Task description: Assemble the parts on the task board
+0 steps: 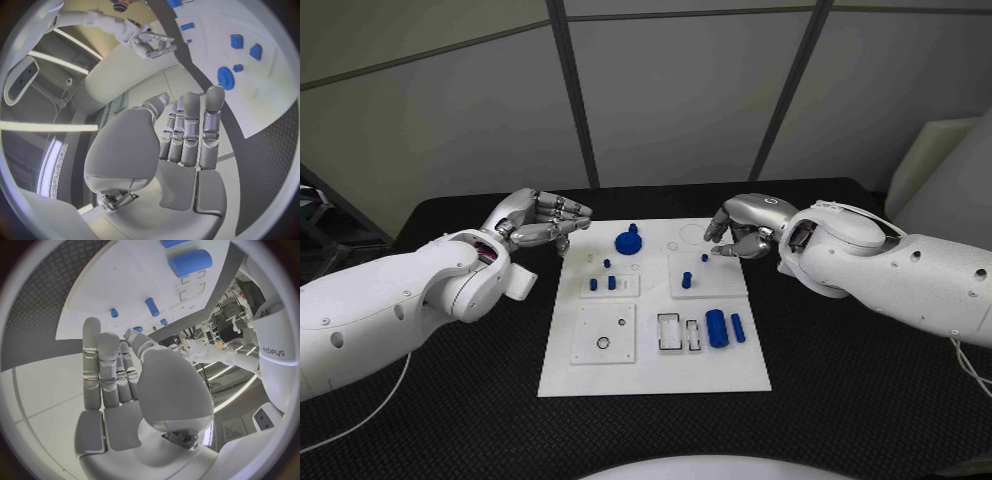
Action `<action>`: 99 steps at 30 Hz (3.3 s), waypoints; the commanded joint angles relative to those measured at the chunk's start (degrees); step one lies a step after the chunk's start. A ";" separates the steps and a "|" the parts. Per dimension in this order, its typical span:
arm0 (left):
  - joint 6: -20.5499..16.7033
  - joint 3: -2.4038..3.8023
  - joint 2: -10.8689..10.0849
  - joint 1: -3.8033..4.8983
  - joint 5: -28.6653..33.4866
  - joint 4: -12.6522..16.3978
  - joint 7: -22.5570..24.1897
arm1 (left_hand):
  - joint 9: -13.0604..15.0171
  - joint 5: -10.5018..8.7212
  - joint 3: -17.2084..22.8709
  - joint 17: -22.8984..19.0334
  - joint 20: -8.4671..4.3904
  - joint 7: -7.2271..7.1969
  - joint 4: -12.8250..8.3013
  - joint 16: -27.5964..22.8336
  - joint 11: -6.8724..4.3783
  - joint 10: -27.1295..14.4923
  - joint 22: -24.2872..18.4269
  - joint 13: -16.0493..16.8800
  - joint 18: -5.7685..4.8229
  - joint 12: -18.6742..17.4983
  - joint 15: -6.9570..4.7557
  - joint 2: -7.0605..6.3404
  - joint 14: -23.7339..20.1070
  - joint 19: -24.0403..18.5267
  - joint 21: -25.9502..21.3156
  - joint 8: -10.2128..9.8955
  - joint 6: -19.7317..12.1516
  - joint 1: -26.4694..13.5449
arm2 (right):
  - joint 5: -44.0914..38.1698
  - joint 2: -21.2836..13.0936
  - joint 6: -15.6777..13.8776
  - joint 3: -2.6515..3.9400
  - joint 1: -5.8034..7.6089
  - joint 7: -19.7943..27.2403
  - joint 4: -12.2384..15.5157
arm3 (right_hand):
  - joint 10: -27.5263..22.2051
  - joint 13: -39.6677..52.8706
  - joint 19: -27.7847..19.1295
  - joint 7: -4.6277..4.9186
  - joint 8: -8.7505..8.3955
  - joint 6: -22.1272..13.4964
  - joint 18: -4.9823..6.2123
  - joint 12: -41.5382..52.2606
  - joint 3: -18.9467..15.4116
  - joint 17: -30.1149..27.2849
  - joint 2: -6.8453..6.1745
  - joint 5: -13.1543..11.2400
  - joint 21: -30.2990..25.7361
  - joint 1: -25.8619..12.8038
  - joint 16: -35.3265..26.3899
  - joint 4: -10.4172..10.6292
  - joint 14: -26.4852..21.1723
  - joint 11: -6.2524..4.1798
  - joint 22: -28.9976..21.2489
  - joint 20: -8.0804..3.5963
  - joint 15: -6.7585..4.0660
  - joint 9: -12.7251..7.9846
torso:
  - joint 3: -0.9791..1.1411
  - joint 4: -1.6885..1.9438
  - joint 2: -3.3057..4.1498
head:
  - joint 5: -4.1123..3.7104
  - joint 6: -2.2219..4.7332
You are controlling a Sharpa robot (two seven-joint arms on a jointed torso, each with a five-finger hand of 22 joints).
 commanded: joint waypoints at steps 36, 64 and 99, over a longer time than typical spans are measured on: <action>-0.59 0.03 -1.98 -0.99 19.66 3.79 7.76 | -0.10 0.03 -0.81 -0.36 -0.04 0.11 -0.36 -0.38 -0.05 -0.19 -1.60 0.61 1.92 1.11 0.07 1.04 -0.86 -1.01 -2.51 0.46 0.31 0.66 | -10.77 5.45 -0.15 -1.90 -1.41 -5.29 -4.23 | -3.39 -0.06 -0.47 0.90 -0.17 -1.98 -1.50 0.23 4.23 12.67 -0.38 -0.24 14.93 0.45 13.56 0.19 1.56 1.03 15.87 1.49 1.10 -0.05 | 0.05 -0.01 0.11 | 1.07 -0.98; -0.52 0.03 -1.50 -1.09 19.66 3.38 6.29 | -0.26 0.07 -0.99 -0.60 -0.04 0.32 -0.84 -0.43 0.10 -1.01 -2.54 0.97 2.07 1.70 0.16 1.49 -1.12 -1.25 -3.98 0.50 -0.04 1.44 | -10.21 6.66 6.16 -1.90 -1.41 -6.10 -5.91 | -0.10 0.04 0.70 0.28 0.03 0.85 -2.58 0.32 9.81 17.67 0.27 -2.49 22.00 0.71 18.59 -1.07 1.80 0.17 24.15 1.15 0.49 0.53 | 0.01 -0.01 0.06 | 1.11 -1.59; -0.49 0.03 -1.58 -1.47 19.66 3.04 5.39 | -0.47 0.09 -1.29 -0.80 0.10 0.66 -0.95 -0.48 0.42 -1.95 -3.62 1.20 2.25 2.10 0.41 1.69 -1.52 -1.74 -5.74 0.36 -0.71 1.58 | -9.37 1.69 -3.62 -1.67 -1.47 -6.74 2.10 | 3.07 0.69 1.77 -0.61 1.17 3.58 -3.16 1.22 11.33 19.56 1.21 -2.24 25.26 0.72 20.55 -2.03 1.94 -0.82 28.24 0.86 -0.41 1.28 | -0.05 -0.01 0.06 | 1.46 -2.01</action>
